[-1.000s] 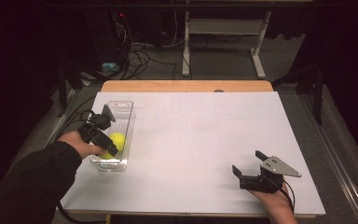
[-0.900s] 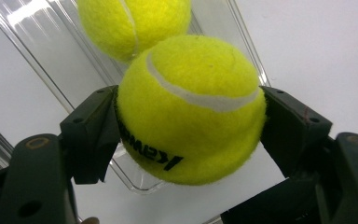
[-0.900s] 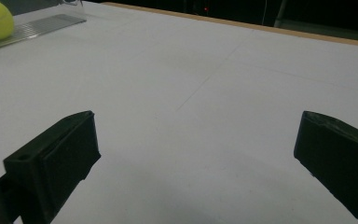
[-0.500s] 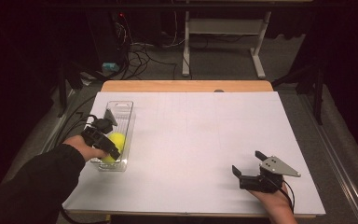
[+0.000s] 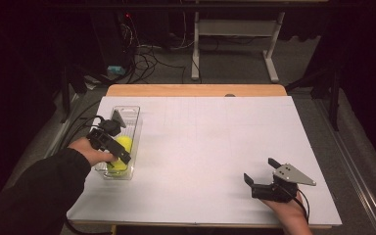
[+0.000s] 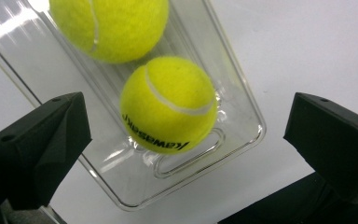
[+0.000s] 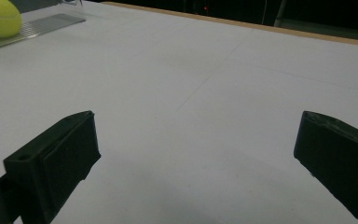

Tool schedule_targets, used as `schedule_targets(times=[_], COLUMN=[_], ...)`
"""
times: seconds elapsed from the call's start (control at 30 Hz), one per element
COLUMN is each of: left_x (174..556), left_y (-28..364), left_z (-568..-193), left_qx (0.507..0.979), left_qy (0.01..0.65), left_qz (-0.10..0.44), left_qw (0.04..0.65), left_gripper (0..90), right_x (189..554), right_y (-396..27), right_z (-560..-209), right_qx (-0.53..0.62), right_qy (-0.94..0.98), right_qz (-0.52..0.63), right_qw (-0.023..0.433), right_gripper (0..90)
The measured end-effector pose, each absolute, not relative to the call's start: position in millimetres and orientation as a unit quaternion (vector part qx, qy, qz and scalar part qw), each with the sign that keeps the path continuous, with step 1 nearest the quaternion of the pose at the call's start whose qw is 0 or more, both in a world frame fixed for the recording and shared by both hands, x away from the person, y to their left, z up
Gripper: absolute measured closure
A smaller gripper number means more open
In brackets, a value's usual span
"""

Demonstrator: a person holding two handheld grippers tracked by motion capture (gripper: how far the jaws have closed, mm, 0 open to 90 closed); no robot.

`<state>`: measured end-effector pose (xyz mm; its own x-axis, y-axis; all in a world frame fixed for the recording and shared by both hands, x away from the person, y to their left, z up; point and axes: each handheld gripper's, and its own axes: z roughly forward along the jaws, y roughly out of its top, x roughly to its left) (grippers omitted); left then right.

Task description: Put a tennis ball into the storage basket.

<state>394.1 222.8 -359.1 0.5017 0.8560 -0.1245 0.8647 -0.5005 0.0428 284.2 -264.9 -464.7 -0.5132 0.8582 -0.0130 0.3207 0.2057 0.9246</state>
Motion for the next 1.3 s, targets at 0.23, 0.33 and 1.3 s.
schedule_targets(times=[0.23,0.33,1.3], left_x=[395,396,376], left_y=[204,194,98], left_z=[-354,-353,-399], left_qx=[0.873,0.878,0.905], left_qy=[0.482,0.473,0.395], left_qz=[-0.036,-0.034,-0.003], left_qw=[0.057,0.059,0.157], left_gripper=[0.5,0.5,0.4], right_x=[284,284,282], right_y=[-266,-266,-266], right_z=[-465,-464,-463], right_qx=[0.407,0.406,0.404], right_qy=[0.724,0.724,0.722], right_qz=[0.481,0.481,0.486], right_qw=[0.281,0.283,0.281], right_gripper=[0.0,0.0,0.0])
